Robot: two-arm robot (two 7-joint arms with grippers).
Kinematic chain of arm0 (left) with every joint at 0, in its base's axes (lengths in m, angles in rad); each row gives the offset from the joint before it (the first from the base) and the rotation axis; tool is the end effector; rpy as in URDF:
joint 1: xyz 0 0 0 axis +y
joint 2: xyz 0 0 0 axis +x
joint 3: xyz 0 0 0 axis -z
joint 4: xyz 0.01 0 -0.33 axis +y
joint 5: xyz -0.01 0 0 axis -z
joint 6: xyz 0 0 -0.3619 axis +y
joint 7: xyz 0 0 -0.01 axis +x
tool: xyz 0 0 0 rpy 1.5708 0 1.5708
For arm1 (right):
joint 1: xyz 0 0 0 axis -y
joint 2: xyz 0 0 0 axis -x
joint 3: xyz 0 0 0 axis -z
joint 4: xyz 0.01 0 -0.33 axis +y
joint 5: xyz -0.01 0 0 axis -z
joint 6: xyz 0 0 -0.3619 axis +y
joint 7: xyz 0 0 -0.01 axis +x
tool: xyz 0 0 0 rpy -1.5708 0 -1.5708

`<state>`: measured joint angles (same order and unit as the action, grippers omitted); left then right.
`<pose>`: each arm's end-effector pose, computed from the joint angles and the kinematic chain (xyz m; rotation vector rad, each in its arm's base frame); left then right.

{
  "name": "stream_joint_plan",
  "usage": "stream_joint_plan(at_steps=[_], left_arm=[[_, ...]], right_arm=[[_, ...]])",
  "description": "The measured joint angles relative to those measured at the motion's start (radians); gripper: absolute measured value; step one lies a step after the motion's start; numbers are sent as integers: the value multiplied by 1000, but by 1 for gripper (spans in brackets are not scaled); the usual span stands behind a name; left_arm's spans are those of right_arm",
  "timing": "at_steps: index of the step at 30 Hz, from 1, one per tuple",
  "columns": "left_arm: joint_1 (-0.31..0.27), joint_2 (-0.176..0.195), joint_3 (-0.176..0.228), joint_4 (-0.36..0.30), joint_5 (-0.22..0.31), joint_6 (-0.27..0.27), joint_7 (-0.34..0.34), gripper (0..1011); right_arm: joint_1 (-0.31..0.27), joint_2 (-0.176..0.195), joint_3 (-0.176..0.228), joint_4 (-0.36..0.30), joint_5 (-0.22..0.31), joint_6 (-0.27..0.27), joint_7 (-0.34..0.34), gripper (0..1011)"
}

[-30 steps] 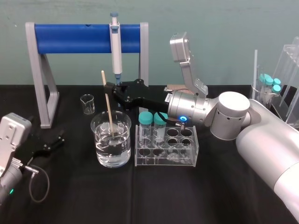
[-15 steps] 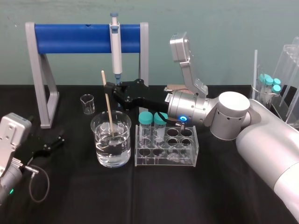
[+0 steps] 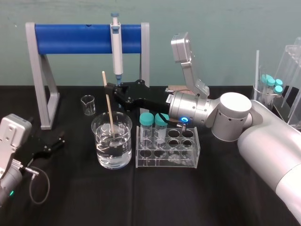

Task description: Hold the thermometer with one hand and immerse one end into the beaker, then reinsert it into the test tube rack.

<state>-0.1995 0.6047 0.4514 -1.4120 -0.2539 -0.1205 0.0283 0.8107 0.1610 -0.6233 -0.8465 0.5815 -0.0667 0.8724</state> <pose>0.4148 0.0914 -0.3447 0.3045 -0.2850 1.2480 0.5946 0.0688 -0.2487 0.0410 0.0134 -0.3690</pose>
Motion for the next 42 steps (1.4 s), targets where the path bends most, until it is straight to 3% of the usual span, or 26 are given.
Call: stream_joint_plan(at_steps=[42], left_arm=[[0, 0, 0, 0, 0, 0, 0, 1004]], right_arm=[[0, 0, 0, 0, -1, -1, 0, 33]])
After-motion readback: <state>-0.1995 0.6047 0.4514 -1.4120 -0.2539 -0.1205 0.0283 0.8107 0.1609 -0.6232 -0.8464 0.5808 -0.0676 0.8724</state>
